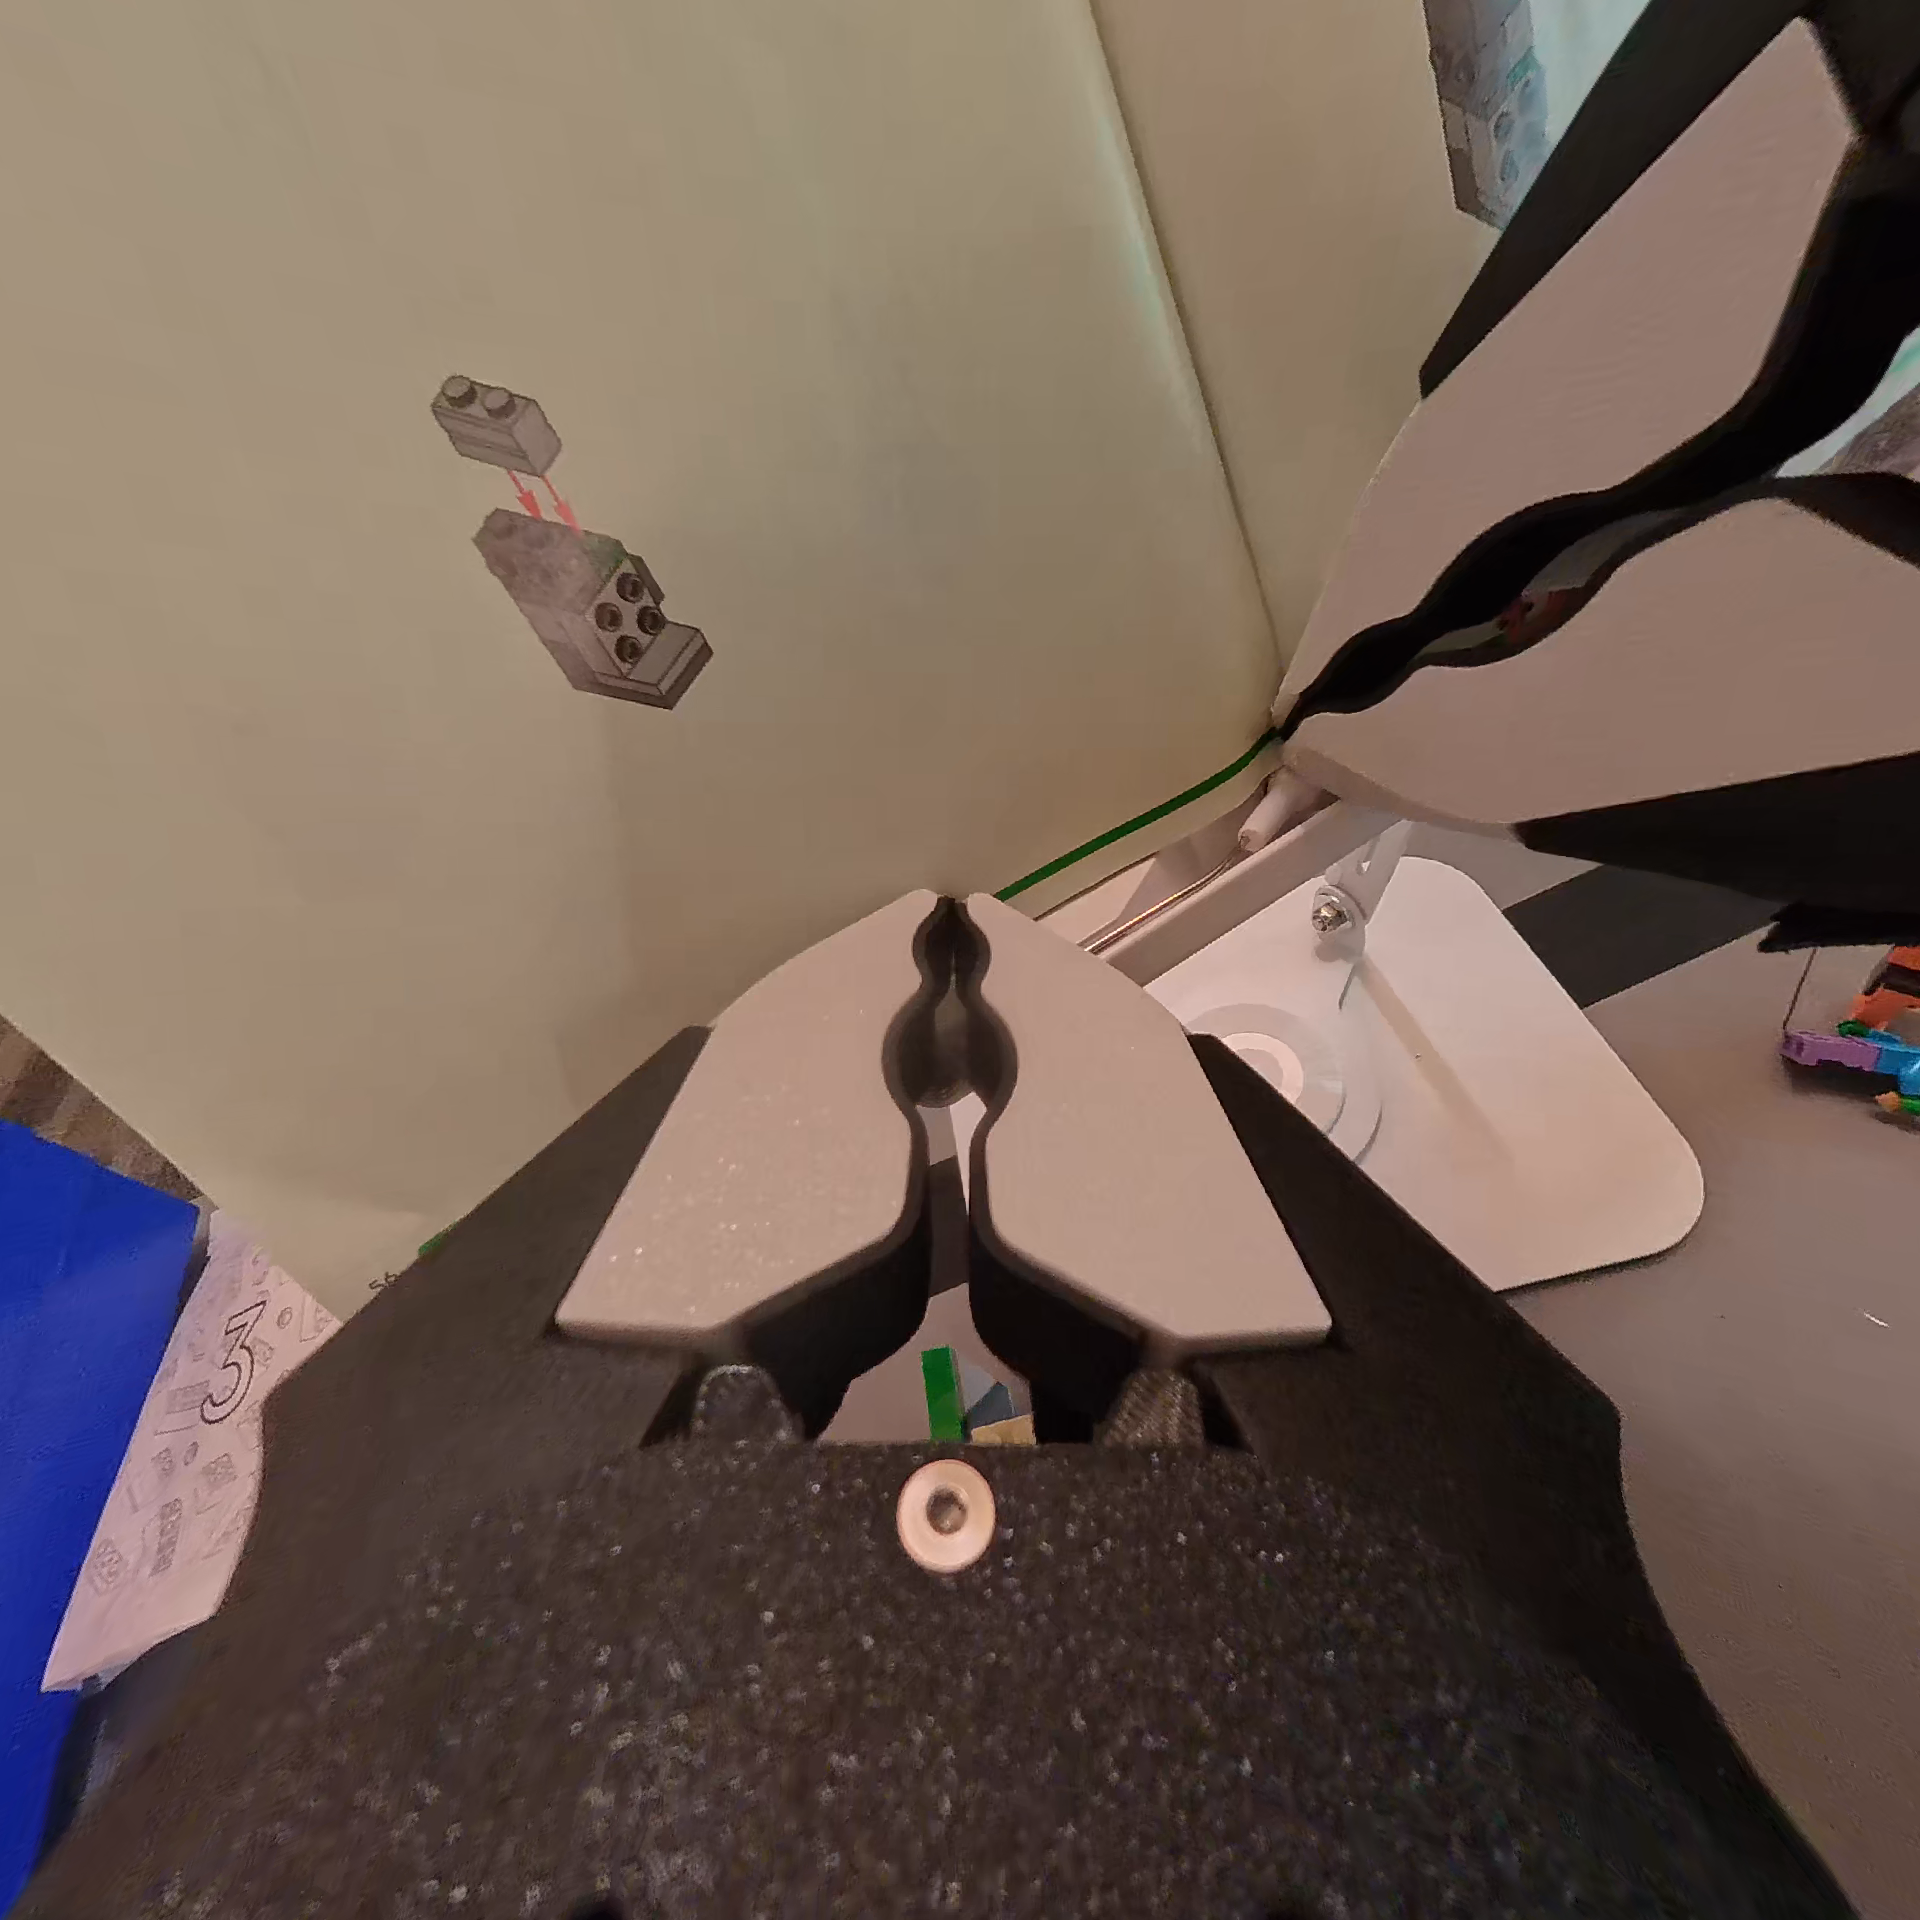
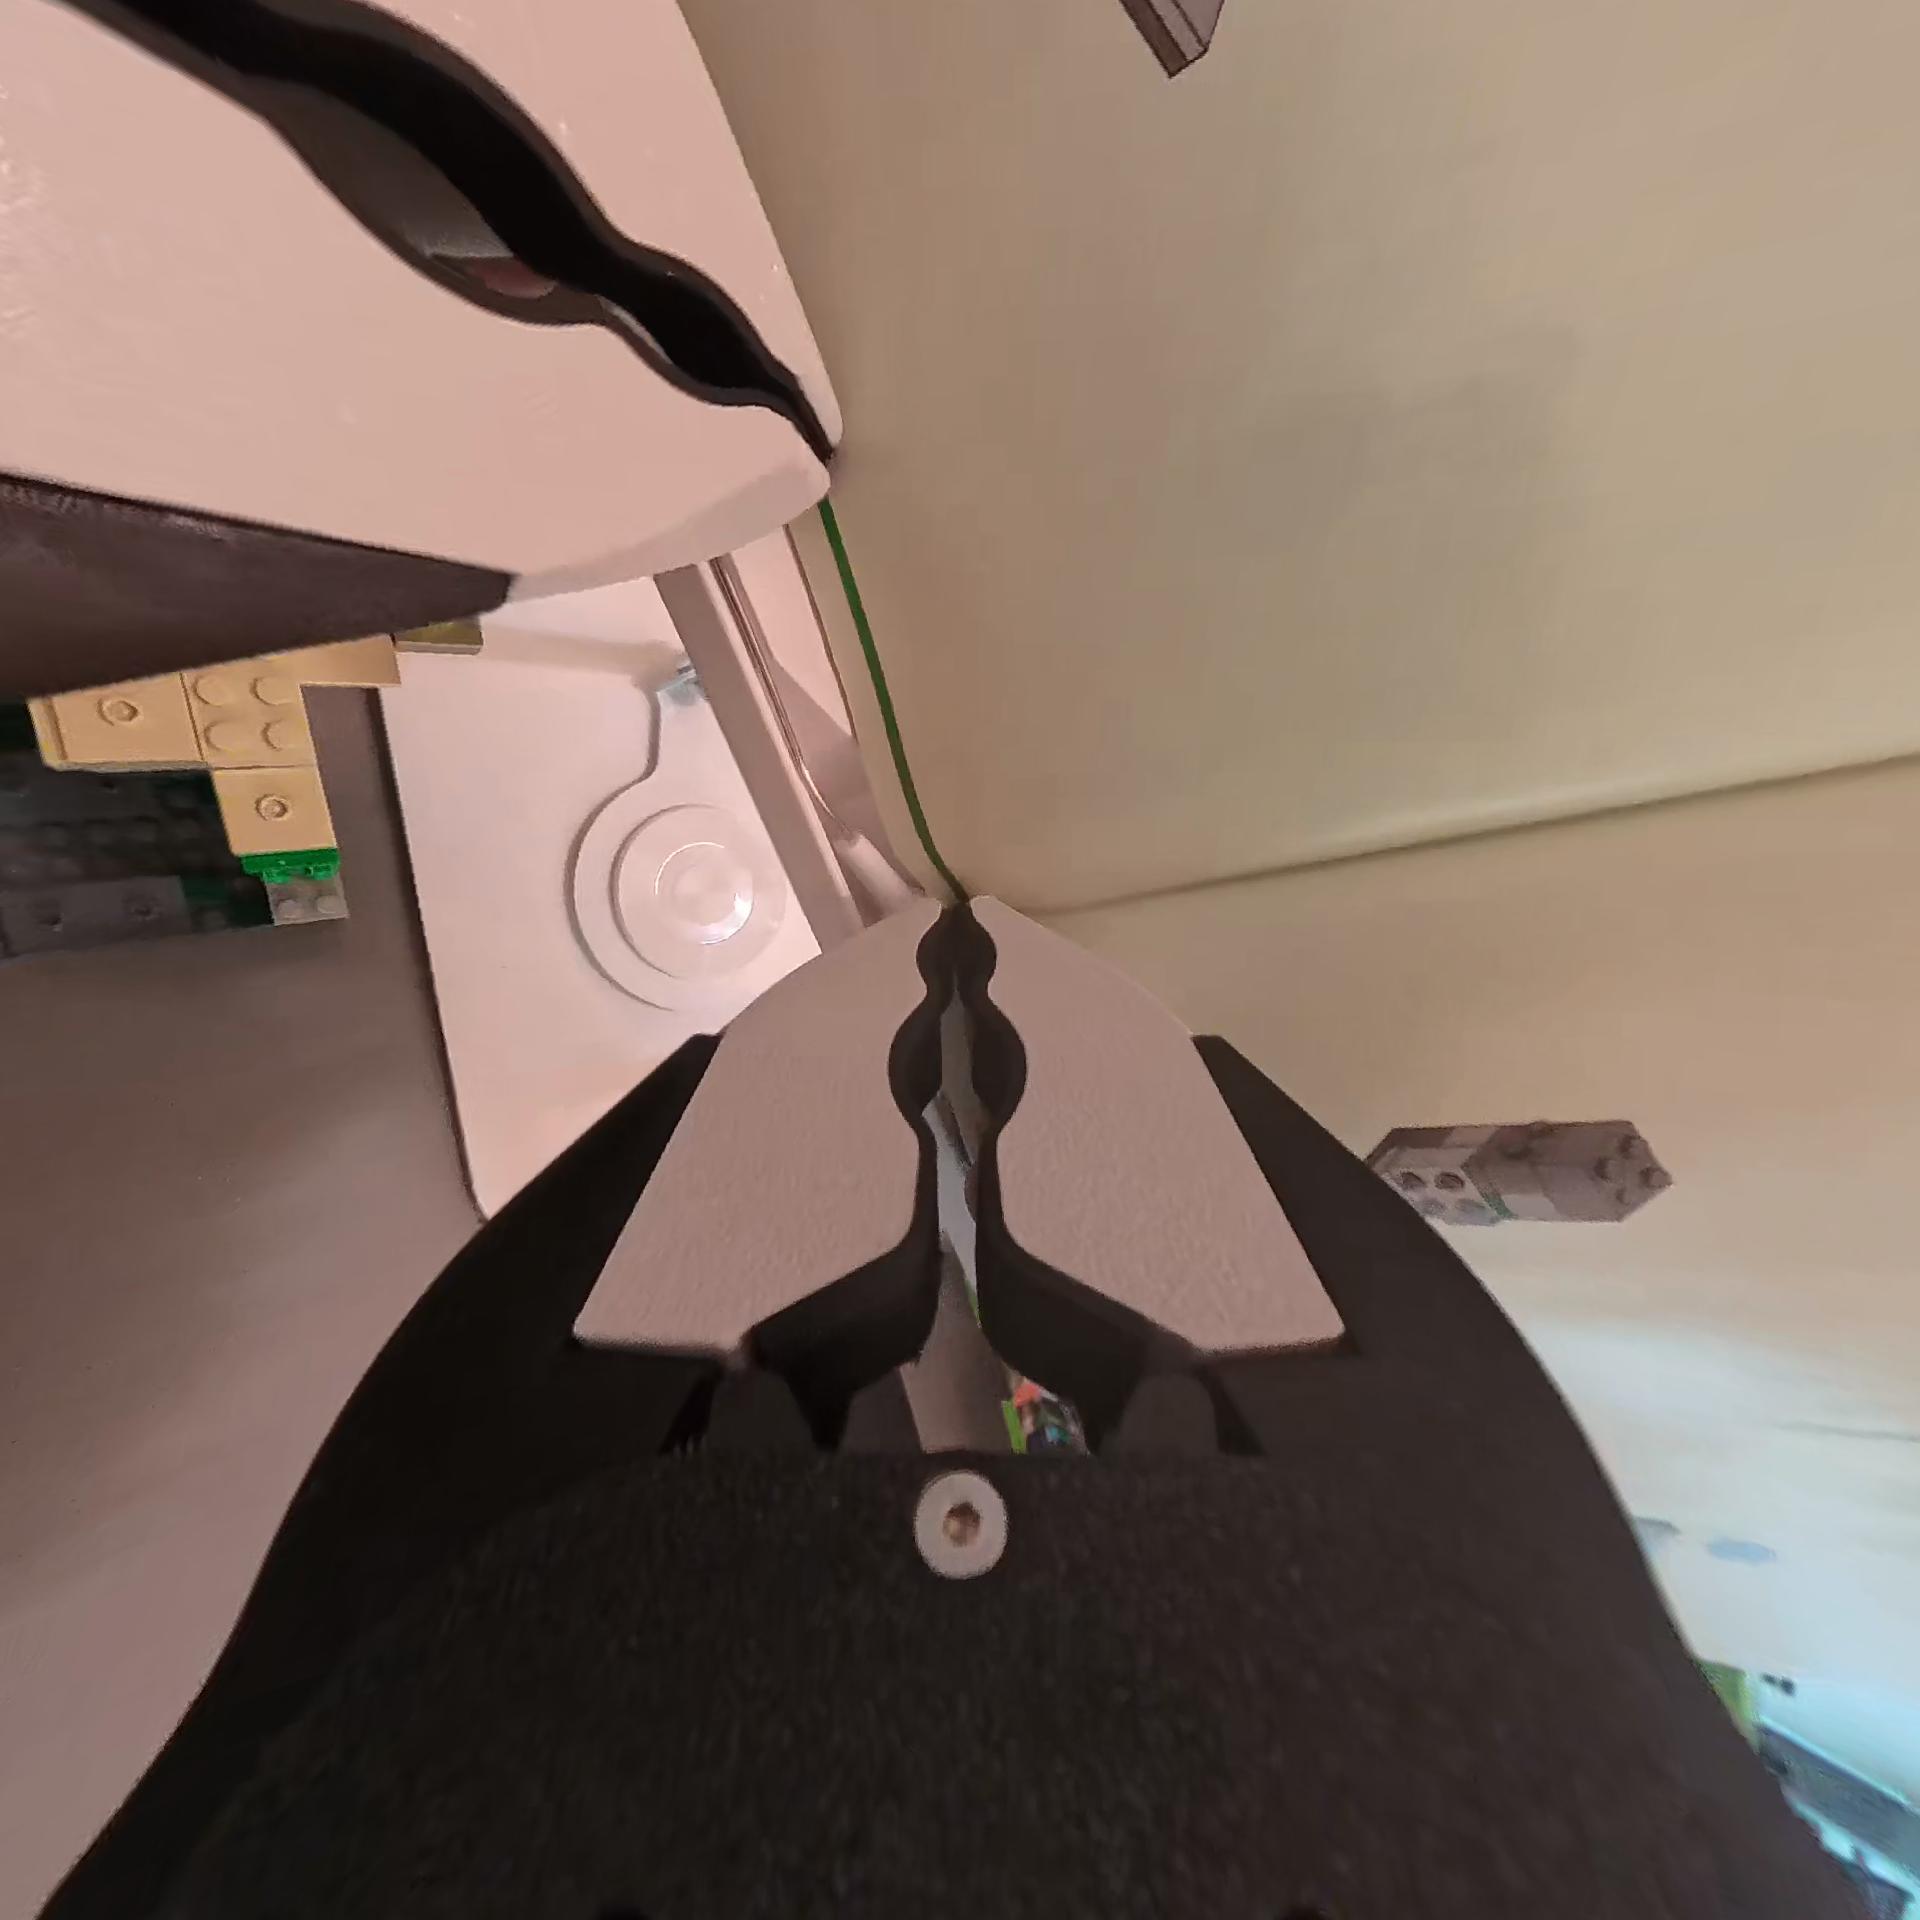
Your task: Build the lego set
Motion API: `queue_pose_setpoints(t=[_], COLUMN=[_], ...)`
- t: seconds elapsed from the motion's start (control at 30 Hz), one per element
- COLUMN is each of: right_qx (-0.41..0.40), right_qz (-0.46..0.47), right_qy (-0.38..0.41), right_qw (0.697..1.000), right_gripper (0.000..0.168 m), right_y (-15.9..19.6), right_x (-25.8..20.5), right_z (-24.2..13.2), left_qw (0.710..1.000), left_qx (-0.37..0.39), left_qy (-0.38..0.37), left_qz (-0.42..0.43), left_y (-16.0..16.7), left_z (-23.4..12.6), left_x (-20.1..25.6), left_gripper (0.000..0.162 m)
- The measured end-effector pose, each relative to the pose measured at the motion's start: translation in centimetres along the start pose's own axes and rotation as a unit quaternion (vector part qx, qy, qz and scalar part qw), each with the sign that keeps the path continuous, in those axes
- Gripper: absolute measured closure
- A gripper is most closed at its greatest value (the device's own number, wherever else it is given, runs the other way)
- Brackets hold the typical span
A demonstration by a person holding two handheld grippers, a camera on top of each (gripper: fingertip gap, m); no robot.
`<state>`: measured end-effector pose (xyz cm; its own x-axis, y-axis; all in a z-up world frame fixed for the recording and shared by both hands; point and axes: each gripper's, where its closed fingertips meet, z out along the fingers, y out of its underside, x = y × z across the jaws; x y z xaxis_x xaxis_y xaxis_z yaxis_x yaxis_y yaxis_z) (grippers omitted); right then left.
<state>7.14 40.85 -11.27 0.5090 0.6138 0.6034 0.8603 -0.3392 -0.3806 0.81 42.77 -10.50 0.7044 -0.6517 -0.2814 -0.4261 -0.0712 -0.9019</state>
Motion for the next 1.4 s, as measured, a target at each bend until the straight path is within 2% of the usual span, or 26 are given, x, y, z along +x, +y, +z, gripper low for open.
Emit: queue_pose_setpoints(t=[0.27,0.4,0.5,0.63,0.7,0.77,0.87,0.97,1.07,1.1,1.23,1.4], right_qx=[0.016,0.085,0.167,0.230,0.236,0.245,0.246,0.240,0.266,0.280,0.304,0.307], right_qz=[0.043,0.081,0.169,0.305,0.363,0.410,0.441,0.414,0.402,0.404,0.416,0.414], right_qy=[-0.008,0.009,0.037,0.118,0.116,0.061,-0.033,-0.091,-0.137,-0.152,-0.166,-0.134], right_qw=[0.999,0.993,0.971,0.917,0.894,0.876,0.863,0.873,0.865,0.857,0.841,0.846], right_gripper=[0.168,0.168,0.168,0.168,0.139,0.113,0.095,0.096,0.106,0.116,0.130,0.135], right_y=[0.0,-0.2,0.7,6.6,9.9,11.8,12.7,12.3,10.9,10.4,10.6,11.1], right_x=[-0.1,0.3,3.6,11.4,14.2,15.2,14.8,12.9,11.5,11.2,10.4,9.0], right_z=[0.0,-1.8,-5.1,-8.8,-9.4,-8.8,-6.9,-4.4,-3.1,-3.3,-4.3,-5.7], left_qw=[1.000,1.000,1.000,1.000,1.000,1.000,1.000,1.000,1.000,1.000,1.000,1.000], left_qx=[-0.002,-0.001,0.003,0.003,0.005,0.006,0.009,0.009,0.008,0.007,0.003,0.007], left_qy=[-0.002,-0.001,0.001,0.004,0.004,0.003,0.005,0.009,0.012,0.012,0.010,0.004], left_qz=[0.003,0.010,0.015,0.013,0.015,0.017,0.015,0.017,0.021,0.023,0.026,0.010], left_y=[0.3,0.3,0.3,0.3,0.3,0.3,0.3,0.3,0.3,0.4,0.6,0.8], left_z=[-0.2,-0.3,-0.2,-0.2,-0.2,-0.2,-0.2,-0.1,-0.1,-0.1,0.0,0.6], left_x=[-0.1,0.1,0.1,0.1,0.1,0.1,0.1,0.1,0.0,0.0,-0.3,-1.3], left_gripper=[0.162,0.162,0.162,0.162,0.162,0.162,0.162,0.162,0.162,0.162,0.162,0.162])
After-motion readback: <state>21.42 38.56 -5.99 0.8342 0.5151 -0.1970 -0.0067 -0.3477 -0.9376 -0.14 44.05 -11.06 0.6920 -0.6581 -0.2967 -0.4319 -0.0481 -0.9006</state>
